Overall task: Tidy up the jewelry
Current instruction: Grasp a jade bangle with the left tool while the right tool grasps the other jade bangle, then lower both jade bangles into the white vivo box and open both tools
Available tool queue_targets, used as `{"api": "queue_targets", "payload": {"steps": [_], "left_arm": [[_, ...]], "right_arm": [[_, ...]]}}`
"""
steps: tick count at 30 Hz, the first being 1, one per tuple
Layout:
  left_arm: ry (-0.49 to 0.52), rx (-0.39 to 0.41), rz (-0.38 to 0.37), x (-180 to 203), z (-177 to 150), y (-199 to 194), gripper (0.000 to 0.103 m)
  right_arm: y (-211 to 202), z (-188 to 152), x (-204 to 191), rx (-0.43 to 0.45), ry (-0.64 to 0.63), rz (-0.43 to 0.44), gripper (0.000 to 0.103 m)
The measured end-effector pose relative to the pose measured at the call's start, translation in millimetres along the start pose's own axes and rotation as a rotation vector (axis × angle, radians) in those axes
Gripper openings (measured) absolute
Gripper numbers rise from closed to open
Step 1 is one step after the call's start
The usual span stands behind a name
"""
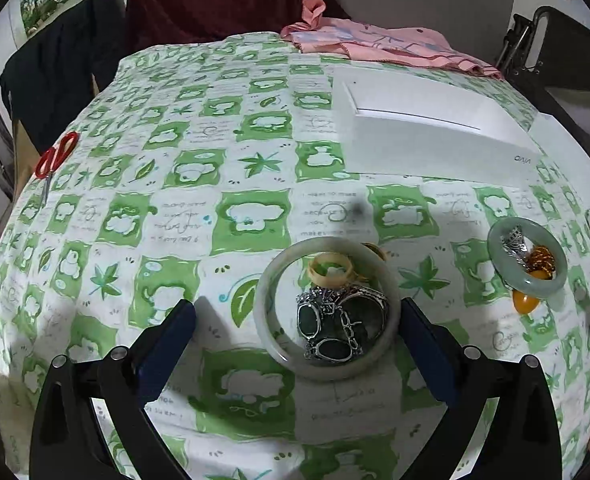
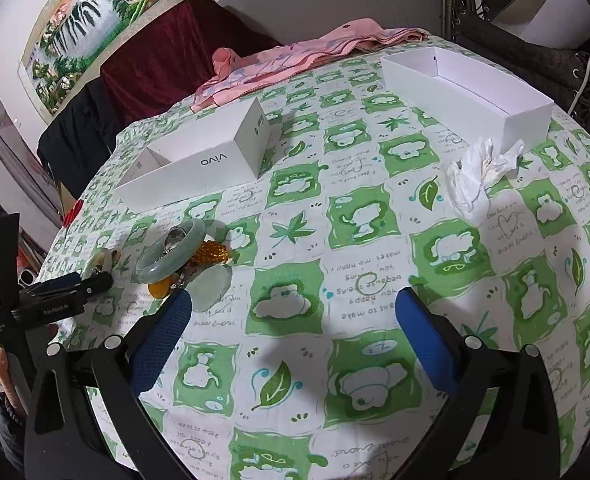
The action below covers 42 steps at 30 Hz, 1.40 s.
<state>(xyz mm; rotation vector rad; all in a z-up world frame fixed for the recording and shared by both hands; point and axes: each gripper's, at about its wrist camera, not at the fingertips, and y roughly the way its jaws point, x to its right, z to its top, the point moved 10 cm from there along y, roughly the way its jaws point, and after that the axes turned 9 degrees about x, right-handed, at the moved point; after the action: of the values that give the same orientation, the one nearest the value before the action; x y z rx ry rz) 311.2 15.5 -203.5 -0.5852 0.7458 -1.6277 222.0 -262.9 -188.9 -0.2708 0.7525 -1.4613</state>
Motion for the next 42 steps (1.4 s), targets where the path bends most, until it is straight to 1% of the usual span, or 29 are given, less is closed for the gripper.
{"api": "queue_targets", "payload": {"steps": [3,5,6,8,9,12,15,17,19,22,23,25,26,27,28,30,31,32,35,38,40,42], "left_arm": [[0.056,0.028,0.044,8.1,6.1,-1.4,0.099],[0.059,0.035,0.049,8.5,7.7,-0.3,0.099],[0.048,0.033,0.042,7.6,8.1,1.0,0.099],[-0.007,0.019,-0.005,3.1,5.0,3.6,0.099],[-0.018,0.021,-0.008,0.2,4.4,3.6,0.099],[-0.002,0.025,-0.011,1.3,2.5,2.5,0.099],[0.001,0.015,-0.018,-0.8,0.9,0.4,0.099],[-0.014,0.02,-0.014,-2.3,1.0,-1.5,0.097],[-0.017,0.034,-0.01,-4.0,2.6,-3.6,0.087],[-0.006,0.045,-0.013,-1.2,2.3,-6.0,0.078],[0.002,0.048,-0.014,0.6,2.6,-6.6,0.077],[0.02,0.053,-0.015,4.0,3.0,-7.2,0.075],[0.024,0.053,-0.024,6.2,2.9,-7.3,0.075],[0.027,0.053,-0.03,7.3,2.6,-7.1,0.075],[0.031,0.053,-0.035,8.9,2.5,-7.3,0.075],[0.038,0.056,-0.037,10.6,2.2,-7.9,0.073],[0.043,0.061,-0.042,12.3,2.1,-9.2,0.069],[0.046,0.064,-0.053,14.2,1.7,-10.5,0.069],[0.058,0.069,-0.049,17.7,0.8,-11.8,0.069],[0.045,0.06,-0.064,17.7,0.3,-10.5,0.069],[0.039,0.055,-0.071,17.9,0.2,-9.6,0.073],[0.046,0.057,-0.068,18.6,0.0,-9.8,0.072]], "right_arm": [[0.2,-0.6,-5.7,-0.003,-0.029,0.0,0.097],[4.0,-1.5,-15.4,-0.021,-0.074,0.012,0.097],[6.1,-1.5,-21.4,-0.027,-0.099,0.017,0.097],[12.7,-0.9,-38.0,-0.043,-0.174,0.027,0.097],[16.3,-0.2,-48.1,-0.051,-0.219,0.031,0.097],[25.7,1.9,-80.5,-0.063,-0.353,0.063,0.097],[33.6,8.3,-100.0,-0.041,-0.432,0.066,0.097],[43.7,10.3,-108.2,-0.057,-0.444,0.079,0.097],[55.0,10.3,-112.7,-0.086,-0.432,0.098,0.097],[67.9,7.7,-116.9,-0.104,-0.435,0.096,0.092],[72.8,5.6,-115.7,-0.117,-0.437,0.096,0.088],[79.6,-1.3,-114.7,-0.146,-0.434,0.101,0.083],[79.1,-1.7,-114.2,-0.14,-0.443,0.097,0.08],[77.8,-1.1,-115.5,-0.131,-0.454,0.102,0.072],[78.1,-1.5,-116.2,-0.127,-0.464,0.101,0.069],[76.6,-2.0,-114.9,-0.122,-0.459,0.111,0.069],[75.3,-2.4,-114.1,-0.12,-0.459,0.115,0.069],[73.5,-2.9,-113.4,-0.119,-0.461,0.119,0.069],[68.3,-5.3,-112.0,-0.117,-0.461,0.128,0.069],[68.7,-7.1,-112.7,-0.127,-0.468,0.128,0.07],[70.3,-8.1,-114.2,-0.127,-0.485,0.115,0.07],[69.0,-7.6,-115.2,-0.114,-0.489,0.113,0.069]]}}
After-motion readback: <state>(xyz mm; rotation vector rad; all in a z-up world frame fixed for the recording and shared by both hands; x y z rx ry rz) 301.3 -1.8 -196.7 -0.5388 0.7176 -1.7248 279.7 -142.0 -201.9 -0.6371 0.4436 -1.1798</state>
